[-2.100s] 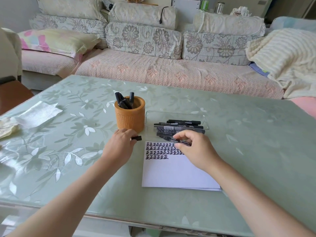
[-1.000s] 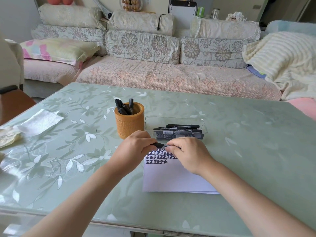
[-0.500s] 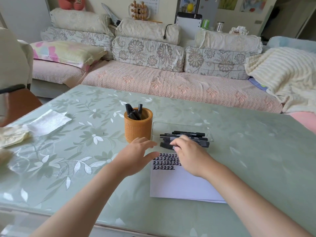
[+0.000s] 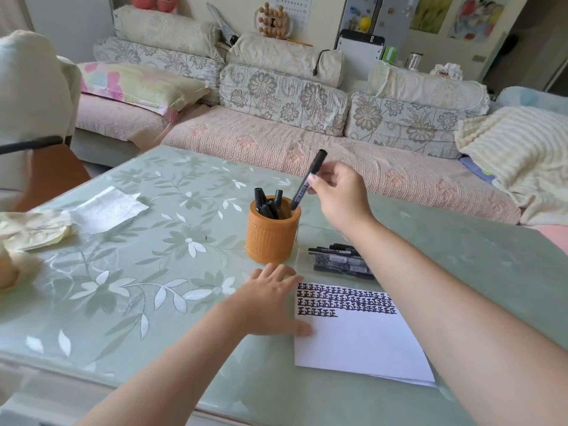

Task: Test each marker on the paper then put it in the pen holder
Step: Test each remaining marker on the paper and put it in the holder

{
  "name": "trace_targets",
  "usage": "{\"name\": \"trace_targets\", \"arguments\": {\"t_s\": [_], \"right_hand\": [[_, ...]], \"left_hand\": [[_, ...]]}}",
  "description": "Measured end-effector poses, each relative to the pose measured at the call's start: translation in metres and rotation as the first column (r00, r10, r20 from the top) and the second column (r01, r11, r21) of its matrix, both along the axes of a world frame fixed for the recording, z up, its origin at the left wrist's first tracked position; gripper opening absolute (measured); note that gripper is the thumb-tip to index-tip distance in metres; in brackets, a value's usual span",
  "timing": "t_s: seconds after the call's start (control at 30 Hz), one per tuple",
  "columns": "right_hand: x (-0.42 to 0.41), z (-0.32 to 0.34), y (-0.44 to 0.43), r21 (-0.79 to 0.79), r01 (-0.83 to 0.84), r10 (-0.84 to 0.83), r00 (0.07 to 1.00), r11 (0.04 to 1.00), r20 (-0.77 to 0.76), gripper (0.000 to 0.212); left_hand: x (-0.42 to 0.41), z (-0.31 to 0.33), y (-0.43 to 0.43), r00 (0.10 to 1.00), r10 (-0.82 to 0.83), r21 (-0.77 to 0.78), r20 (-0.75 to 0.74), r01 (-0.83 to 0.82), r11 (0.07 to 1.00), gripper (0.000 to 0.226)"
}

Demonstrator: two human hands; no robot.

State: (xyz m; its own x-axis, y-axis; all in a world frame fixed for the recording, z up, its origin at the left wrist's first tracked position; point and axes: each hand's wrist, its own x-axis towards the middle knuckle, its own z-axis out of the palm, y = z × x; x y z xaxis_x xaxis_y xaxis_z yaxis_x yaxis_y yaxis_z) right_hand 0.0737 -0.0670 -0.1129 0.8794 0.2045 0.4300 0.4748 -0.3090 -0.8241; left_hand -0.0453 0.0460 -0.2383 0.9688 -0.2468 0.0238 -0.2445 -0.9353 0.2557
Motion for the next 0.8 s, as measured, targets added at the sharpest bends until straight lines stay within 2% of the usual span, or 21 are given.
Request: {"name": "trace_targets", "arguments": {"t_s": [0.07,0.13,0.23,0.3,0.4,0.57,0.8], "right_hand": [[0.006,-0.001,0.014,-0.063,-0.004,0.004,1.000,0.998,0.006,0.006],[0.011,-0.007,0.023,-0.219,0.003,0.000,1.000,0.976,0.012,0.008],[0.013,-0.019,0.026,-0.522,0.011,-0.009,1.000,0.853,0.008,0.008],[0.014,-0.026,0.027,-0.638,-0.003,0.010,1.000,0.770,0.007,0.008],[0.017,-0.028,0.025,-0.676,-0.064,0.066,0.998,0.734,-0.024,0.018],[0.018,-0.028,-0.009,-0.651,-0.069,0.055,0.998,0.756,-0.043,0.036],[0.012,-0.050,-0.078,-0.838,-0.096,0.008,0.994,0.538,-0.109,0.033]], "left_hand": [[0.000,0.000,0.001,1.000,-0.008,0.007,-0.012,0.008,1.000,0.100],[0.000,0.001,0.001,1.000,-0.011,0.002,-0.025,0.011,1.000,0.100],[0.000,0.002,0.000,0.999,-0.010,-0.005,-0.031,0.010,1.000,0.098],[0.000,0.002,0.000,1.000,-0.009,-0.002,-0.027,0.008,1.000,0.098],[0.000,0.001,-0.001,1.000,-0.002,-0.001,-0.010,0.002,1.000,0.097],[0.002,0.001,-0.003,0.999,0.007,-0.006,0.038,-0.006,1.000,0.093],[0.007,-0.004,-0.012,0.995,0.015,-0.019,0.095,-0.014,1.000,0.087]]}}
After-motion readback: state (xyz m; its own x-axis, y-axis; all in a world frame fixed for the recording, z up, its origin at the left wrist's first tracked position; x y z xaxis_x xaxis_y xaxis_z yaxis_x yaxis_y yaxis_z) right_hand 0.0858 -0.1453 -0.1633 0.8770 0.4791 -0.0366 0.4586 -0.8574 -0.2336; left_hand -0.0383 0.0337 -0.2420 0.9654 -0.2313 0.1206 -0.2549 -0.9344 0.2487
